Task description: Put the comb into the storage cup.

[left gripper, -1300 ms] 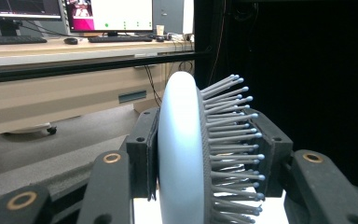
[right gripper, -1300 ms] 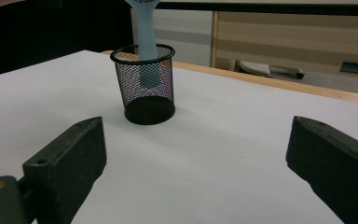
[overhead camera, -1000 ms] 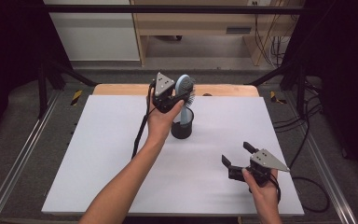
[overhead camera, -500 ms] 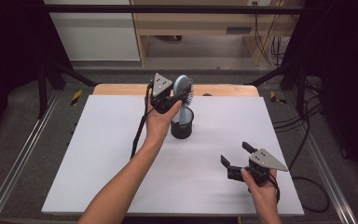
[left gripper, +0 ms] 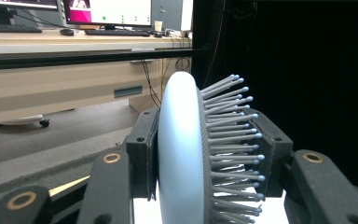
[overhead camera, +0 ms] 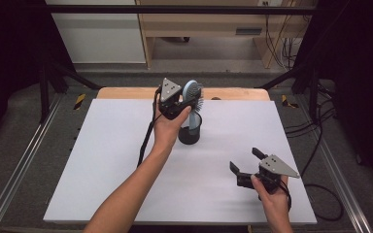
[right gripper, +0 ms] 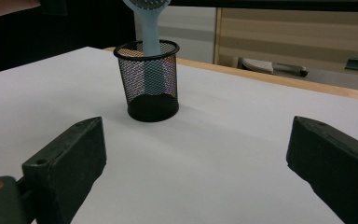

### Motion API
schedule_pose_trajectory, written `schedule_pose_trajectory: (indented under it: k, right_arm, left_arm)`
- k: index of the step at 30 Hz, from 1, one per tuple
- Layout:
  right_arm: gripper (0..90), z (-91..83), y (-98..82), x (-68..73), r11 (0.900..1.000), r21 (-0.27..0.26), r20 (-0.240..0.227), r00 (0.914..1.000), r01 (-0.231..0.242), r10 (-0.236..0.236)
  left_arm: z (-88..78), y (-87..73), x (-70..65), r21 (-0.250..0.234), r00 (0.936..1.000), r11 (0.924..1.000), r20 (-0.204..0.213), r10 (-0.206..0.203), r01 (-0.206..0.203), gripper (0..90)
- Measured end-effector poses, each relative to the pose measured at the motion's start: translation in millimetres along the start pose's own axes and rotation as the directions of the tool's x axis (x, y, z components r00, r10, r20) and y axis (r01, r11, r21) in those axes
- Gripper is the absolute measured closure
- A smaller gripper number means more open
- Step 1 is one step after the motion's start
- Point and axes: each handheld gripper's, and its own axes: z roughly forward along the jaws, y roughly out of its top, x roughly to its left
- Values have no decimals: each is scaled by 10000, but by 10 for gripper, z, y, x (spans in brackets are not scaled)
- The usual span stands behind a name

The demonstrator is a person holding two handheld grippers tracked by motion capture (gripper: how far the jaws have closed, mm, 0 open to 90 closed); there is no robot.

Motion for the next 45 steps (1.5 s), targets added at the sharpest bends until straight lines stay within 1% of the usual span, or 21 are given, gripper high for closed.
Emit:
schedule_pose_trajectory:
  k: [6, 15, 17, 20, 25, 26, 36, 45]
  right_arm:
    - [50, 11, -4, 2, 10000, 33, -28, 10000, -8, 8]
    - [50, 24, -4, 24, 10000, 64, -67, 10000, 46, -46]
    - [49, 21, -4, 22, 10000, 70, -67, 10000, 47, -47]
    - [49, 18, -5, 21, 10000, 85, -62, 10000, 36, -35]
    - [49, 25, -7, 29, 10000, 87, -73, 10000, 36, -36]
    - [49, 25, -7, 29, 9999, 86, -78, 10000, 60, -59]
    - [49, 32, -10, 37, 9999, 132, -100, 9999, 61, -60]
    - [48, 29, -12, 35, 9999, 105, -104, 9999, 56, -55]
  left_arm:
    - [6, -32, 13, 35, 10000, 10000, -8, -92, 92, 510]
    - [29, -127, 32, 0, 9986, 9986, -4, -531, 531, 510]
    - [30, -144, 32, 14, 9984, 9984, -15, -568, 568, 510]
    - [27, -156, 40, 58, 9984, 9984, -28, -565, 565, 510]
    - [30, -164, 64, 31, 9975, 9975, -48, -700, 700, 509]
    - [35, -167, 64, -22, 9970, 9970, -47, -778, 778, 509]
    - [55, -212, 71, 100, 9972, 9971, -25, -753, 753, 509]
    - [65, -255, 76, 114, 9968, 9968, -18, -797, 797, 508]
